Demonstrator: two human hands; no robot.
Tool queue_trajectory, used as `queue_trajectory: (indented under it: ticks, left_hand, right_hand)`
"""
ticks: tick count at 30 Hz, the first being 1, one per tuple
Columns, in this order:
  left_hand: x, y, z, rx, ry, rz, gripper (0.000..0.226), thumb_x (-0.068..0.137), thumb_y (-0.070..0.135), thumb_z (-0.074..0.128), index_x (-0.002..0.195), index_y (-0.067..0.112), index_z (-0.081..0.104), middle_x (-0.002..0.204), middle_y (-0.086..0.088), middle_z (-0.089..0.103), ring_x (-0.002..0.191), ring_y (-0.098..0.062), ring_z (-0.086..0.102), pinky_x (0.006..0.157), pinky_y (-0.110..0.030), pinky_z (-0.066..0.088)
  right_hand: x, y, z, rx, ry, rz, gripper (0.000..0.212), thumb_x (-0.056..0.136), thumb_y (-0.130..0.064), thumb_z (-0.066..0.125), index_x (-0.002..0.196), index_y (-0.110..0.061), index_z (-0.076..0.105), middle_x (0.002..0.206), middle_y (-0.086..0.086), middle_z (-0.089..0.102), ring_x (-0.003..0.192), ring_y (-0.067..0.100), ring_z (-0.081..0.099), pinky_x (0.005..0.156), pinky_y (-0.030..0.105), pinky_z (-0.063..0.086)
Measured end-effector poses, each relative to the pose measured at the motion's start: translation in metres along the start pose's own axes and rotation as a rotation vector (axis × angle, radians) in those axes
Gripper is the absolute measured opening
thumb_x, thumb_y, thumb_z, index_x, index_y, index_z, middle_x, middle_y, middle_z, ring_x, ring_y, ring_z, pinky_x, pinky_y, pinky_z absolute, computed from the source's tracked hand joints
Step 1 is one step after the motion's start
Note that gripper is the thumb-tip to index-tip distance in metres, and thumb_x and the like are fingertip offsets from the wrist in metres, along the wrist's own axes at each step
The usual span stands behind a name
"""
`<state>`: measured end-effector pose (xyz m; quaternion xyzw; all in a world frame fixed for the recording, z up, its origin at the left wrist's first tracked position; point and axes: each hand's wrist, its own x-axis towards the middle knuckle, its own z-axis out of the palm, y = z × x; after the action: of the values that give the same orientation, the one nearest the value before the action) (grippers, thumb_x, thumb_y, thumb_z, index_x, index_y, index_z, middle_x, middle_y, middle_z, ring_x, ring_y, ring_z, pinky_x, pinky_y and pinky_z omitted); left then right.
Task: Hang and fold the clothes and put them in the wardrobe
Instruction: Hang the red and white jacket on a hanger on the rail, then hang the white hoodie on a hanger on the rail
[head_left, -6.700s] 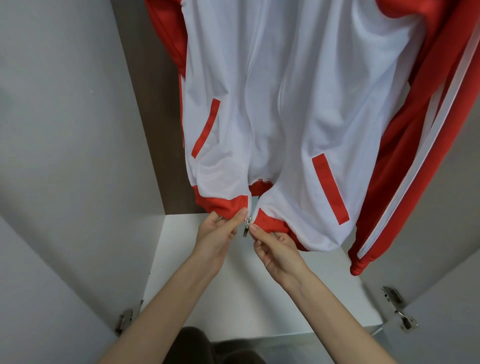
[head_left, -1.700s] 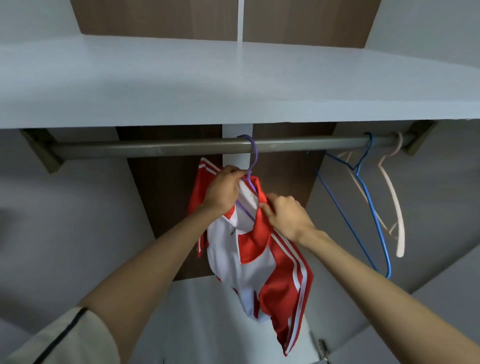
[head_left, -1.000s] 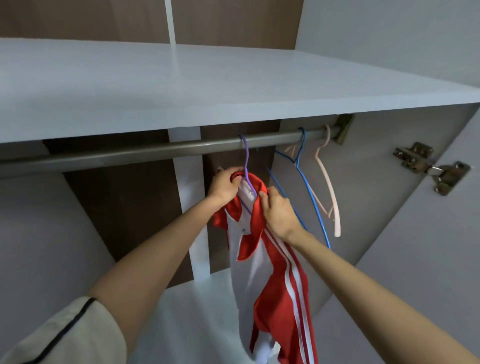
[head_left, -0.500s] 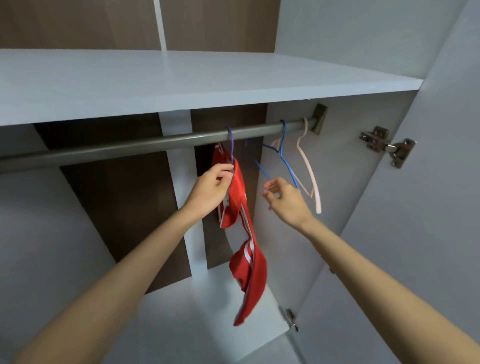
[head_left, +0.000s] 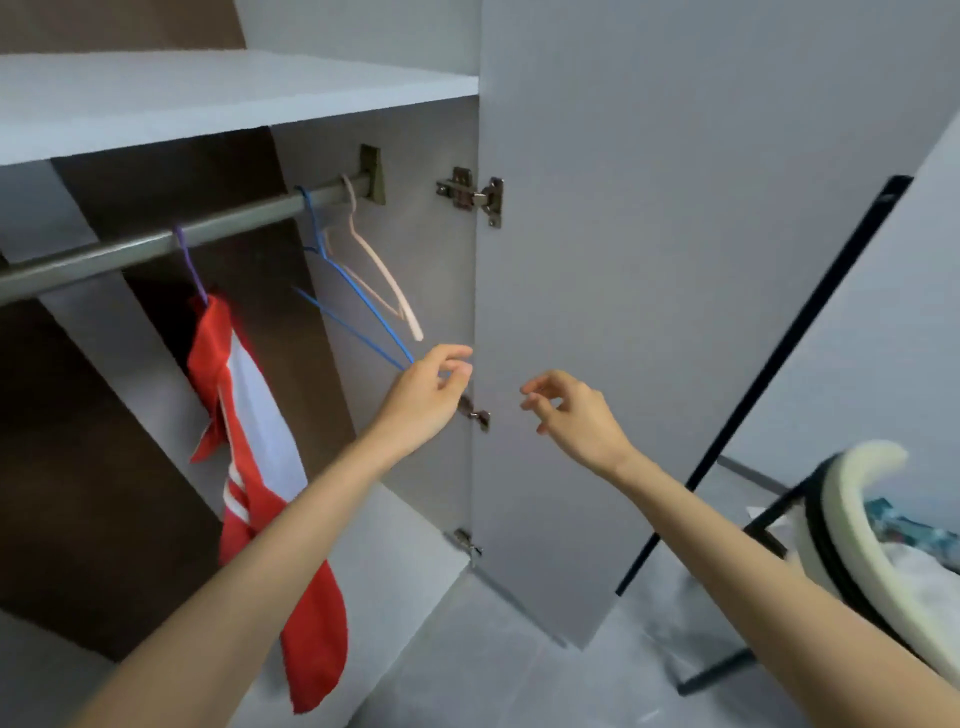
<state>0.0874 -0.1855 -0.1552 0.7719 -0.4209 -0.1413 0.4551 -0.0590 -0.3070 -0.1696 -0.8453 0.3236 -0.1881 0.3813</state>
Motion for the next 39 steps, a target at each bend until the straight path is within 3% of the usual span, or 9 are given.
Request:
queue_trajectory:
  ticks: [4, 9, 13, 19, 23, 26, 30, 33, 39]
  left_hand:
    - [-0.010, 0.038, 0.068, 0.001, -0.163, 0.081, 0.026, 0.097, 0.019, 0.049, 0.123, 0.018, 0.056, 0.114, 0.000, 0.066, 0.095, -0.020, 0.065, 0.091, -0.031, 0.046]
    - [-0.036, 0.089, 0.162, 0.025, -0.350, 0.181, 0.027, 0.098, 0.021, 0.048, 0.123, 0.020, 0.057, 0.115, 0.001, 0.065, 0.094, -0.018, 0.065, 0.089, -0.027, 0.045]
    - [-0.063, 0.130, 0.243, 0.019, -0.456, 0.207, 0.026, 0.097, 0.025, 0.048, 0.121, 0.024, 0.057, 0.115, 0.005, 0.064, 0.095, -0.013, 0.064, 0.085, -0.024, 0.045]
    - [-0.109, 0.187, 0.361, 0.018, -0.585, 0.228, 0.028, 0.099, 0.030, 0.044, 0.125, 0.026, 0.053, 0.119, 0.009, 0.060, 0.101, -0.013, 0.061, 0.083, -0.025, 0.044]
    - [-0.134, 0.220, 0.431, 0.039, -0.642, 0.242, 0.027, 0.098, 0.027, 0.047, 0.124, 0.024, 0.055, 0.113, 0.008, 0.059, 0.097, -0.011, 0.059, 0.079, -0.021, 0.041]
    - [-0.145, 0.237, 0.479, 0.053, -0.691, 0.241, 0.026, 0.097, 0.023, 0.049, 0.122, 0.019, 0.057, 0.109, 0.006, 0.059, 0.087, -0.007, 0.055, 0.068, -0.012, 0.037]
    - [-0.148, 0.253, 0.538, 0.063, -0.779, 0.241, 0.030, 0.097, 0.022, 0.049, 0.126, 0.016, 0.056, 0.119, 0.001, 0.061, 0.102, -0.013, 0.057, 0.084, -0.020, 0.039]
    - [-0.144, 0.262, 0.585, 0.097, -0.828, 0.257, 0.032, 0.097, 0.024, 0.048, 0.128, 0.019, 0.053, 0.118, 0.006, 0.058, 0.095, -0.008, 0.053, 0.082, -0.021, 0.037]
    - [-0.123, 0.268, 0.689, 0.089, -0.915, 0.189, 0.035, 0.097, 0.022, 0.048, 0.132, 0.016, 0.050, 0.124, 0.000, 0.058, 0.112, -0.016, 0.054, 0.087, -0.022, 0.037]
  right_hand:
    - [-0.051, 0.052, -0.048, 0.003, 0.076, 0.093, 0.015, 0.096, -0.019, 0.050, 0.104, -0.016, 0.061, 0.096, -0.004, 0.070, 0.071, 0.019, 0.068, 0.071, 0.027, 0.049]
    - [-0.122, 0.121, -0.115, 0.028, 0.183, 0.217, 0.013, 0.096, -0.017, 0.049, 0.103, -0.015, 0.060, 0.096, -0.001, 0.069, 0.067, 0.018, 0.065, 0.072, 0.029, 0.050]
    - [-0.184, 0.179, -0.173, 0.049, 0.256, 0.314, 0.012, 0.096, -0.017, 0.049, 0.103, -0.015, 0.059, 0.096, -0.001, 0.068, 0.071, 0.023, 0.065, 0.076, 0.038, 0.053]
    - [-0.281, 0.266, -0.246, 0.051, 0.328, 0.441, 0.009, 0.094, -0.018, 0.053, 0.100, -0.022, 0.059, 0.096, -0.003, 0.069, 0.075, 0.011, 0.062, 0.076, 0.031, 0.053]
    - [-0.335, 0.316, -0.284, 0.062, 0.364, 0.541, 0.010, 0.093, -0.017, 0.055, 0.101, -0.021, 0.059, 0.101, 0.001, 0.068, 0.083, 0.018, 0.065, 0.082, 0.038, 0.053]
    - [-0.366, 0.348, -0.308, 0.071, 0.399, 0.592, 0.010, 0.093, -0.016, 0.055, 0.101, -0.019, 0.059, 0.101, 0.002, 0.067, 0.081, 0.014, 0.064, 0.073, 0.030, 0.050]
    - [-0.390, 0.392, -0.336, 0.036, 0.421, 0.645, 0.015, 0.094, -0.018, 0.054, 0.108, -0.015, 0.060, 0.102, 0.002, 0.066, 0.079, 0.015, 0.062, 0.068, 0.024, 0.042]
    - [-0.396, 0.428, -0.354, 0.018, 0.416, 0.673, 0.018, 0.095, -0.018, 0.054, 0.111, -0.015, 0.060, 0.107, -0.002, 0.063, 0.090, 0.013, 0.059, 0.075, 0.023, 0.039]
    - [-0.384, 0.505, -0.390, -0.023, 0.366, 0.754, 0.023, 0.095, -0.018, 0.052, 0.115, -0.014, 0.061, 0.113, -0.005, 0.062, 0.096, 0.005, 0.049, 0.075, 0.015, 0.031]
